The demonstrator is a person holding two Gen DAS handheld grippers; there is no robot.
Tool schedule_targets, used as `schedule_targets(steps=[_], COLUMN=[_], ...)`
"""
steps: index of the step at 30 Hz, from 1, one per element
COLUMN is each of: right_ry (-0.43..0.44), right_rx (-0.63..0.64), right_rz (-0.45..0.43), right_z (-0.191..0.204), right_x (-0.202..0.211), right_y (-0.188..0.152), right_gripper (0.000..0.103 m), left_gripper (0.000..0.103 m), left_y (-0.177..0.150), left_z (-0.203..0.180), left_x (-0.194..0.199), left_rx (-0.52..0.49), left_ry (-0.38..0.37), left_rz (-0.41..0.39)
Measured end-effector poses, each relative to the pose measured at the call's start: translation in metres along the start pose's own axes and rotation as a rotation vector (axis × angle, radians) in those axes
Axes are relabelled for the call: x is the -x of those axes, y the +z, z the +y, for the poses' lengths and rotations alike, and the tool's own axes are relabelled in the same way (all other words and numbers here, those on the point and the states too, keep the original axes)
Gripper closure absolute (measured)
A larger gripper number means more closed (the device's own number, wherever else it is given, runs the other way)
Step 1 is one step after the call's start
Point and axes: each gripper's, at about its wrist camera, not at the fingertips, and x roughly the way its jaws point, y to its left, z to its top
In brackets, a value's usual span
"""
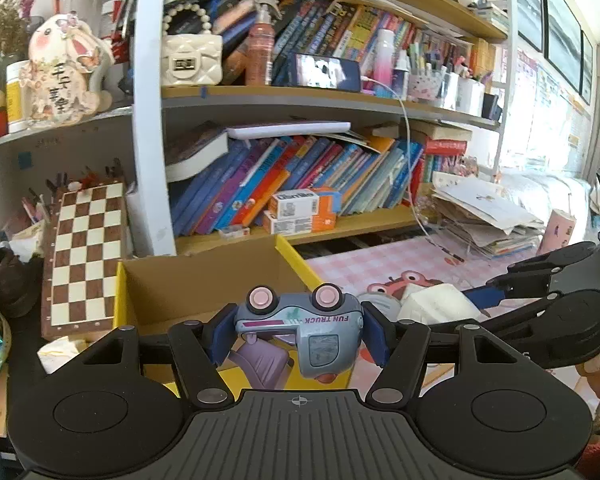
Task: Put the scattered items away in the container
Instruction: 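Lift the toy truck with the left tool while the right tool lifts the sponge, then carry the truck over the yellow box with the left tool while the right tool carries the sponge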
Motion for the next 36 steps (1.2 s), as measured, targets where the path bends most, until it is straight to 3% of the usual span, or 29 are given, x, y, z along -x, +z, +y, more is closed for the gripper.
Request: schedule_targets(steps=[22,36], right_ry=[0.04,0.045], right_rx=[0.122,0.138], right_rz=[-0.038,-0.019], right_z=[0.028,0.03], right_x=[-0.017,-0.039], right_y=[0.053,0.069], right_gripper=[0.06,0.06], left_gripper=[0.039,0.039], left_y=[0.009,0.01], left_z=[0.036,0.055], left_x=[0.001,-0.018], left_rx=[0.029,0.061], left_ry=[0.037,0.052], left_rz=[-0.057,-0.035])
